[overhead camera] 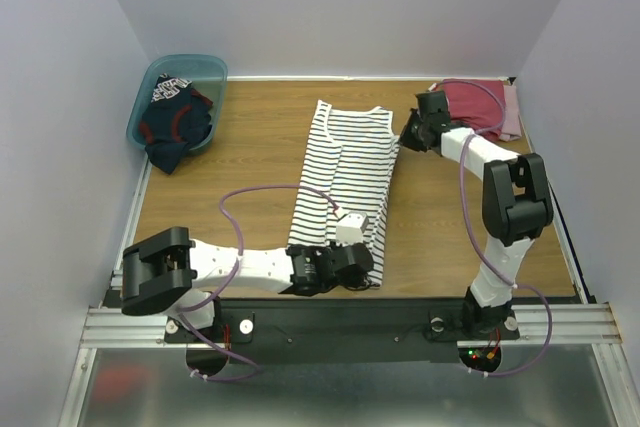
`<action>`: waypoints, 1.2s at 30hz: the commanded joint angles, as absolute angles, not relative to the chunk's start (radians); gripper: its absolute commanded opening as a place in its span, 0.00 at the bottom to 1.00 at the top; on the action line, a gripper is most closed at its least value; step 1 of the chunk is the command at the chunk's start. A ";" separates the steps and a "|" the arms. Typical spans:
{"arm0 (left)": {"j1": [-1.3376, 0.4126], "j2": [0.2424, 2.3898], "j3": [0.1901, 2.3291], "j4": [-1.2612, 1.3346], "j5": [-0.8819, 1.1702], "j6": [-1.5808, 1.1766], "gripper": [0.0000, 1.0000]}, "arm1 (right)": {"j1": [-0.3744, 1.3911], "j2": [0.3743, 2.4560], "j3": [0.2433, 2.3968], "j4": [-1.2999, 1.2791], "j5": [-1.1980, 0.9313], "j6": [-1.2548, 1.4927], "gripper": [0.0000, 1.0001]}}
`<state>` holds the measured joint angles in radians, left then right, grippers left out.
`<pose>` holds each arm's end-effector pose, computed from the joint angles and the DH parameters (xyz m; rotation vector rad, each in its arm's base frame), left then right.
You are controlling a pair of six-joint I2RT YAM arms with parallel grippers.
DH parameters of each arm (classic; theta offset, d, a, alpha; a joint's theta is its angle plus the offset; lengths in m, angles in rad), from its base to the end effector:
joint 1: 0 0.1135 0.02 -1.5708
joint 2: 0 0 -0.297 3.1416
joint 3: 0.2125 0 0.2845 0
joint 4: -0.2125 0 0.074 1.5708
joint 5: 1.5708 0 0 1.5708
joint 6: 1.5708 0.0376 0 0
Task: Fold and stack the tank tops
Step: Fold the tank top
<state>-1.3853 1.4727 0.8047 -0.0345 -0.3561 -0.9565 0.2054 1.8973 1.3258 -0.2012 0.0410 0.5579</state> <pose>0.0737 -0.3217 0.2133 0.3096 2.3472 -0.8423 0.4521 0.0926 0.2170 0.4351 2.3261 0.3266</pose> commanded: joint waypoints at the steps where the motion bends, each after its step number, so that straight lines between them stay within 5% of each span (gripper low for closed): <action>1: -1.382 1.402 0.762 -0.038 -0.385 -1.014 0.00 | 0.255 1.925 1.416 -0.156 0.054 0.578 0.00; 36: -1.364 1.212 0.565 -0.295 -0.433 -1.270 0.00 | 0.451 2.174 1.720 -0.204 0.126 0.606 0.01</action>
<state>-1.3689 1.2312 0.5869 -0.2306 -0.4458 -1.2488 0.4564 2.1590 1.6650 -0.2550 0.0723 0.5991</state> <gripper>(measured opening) 0.025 0.011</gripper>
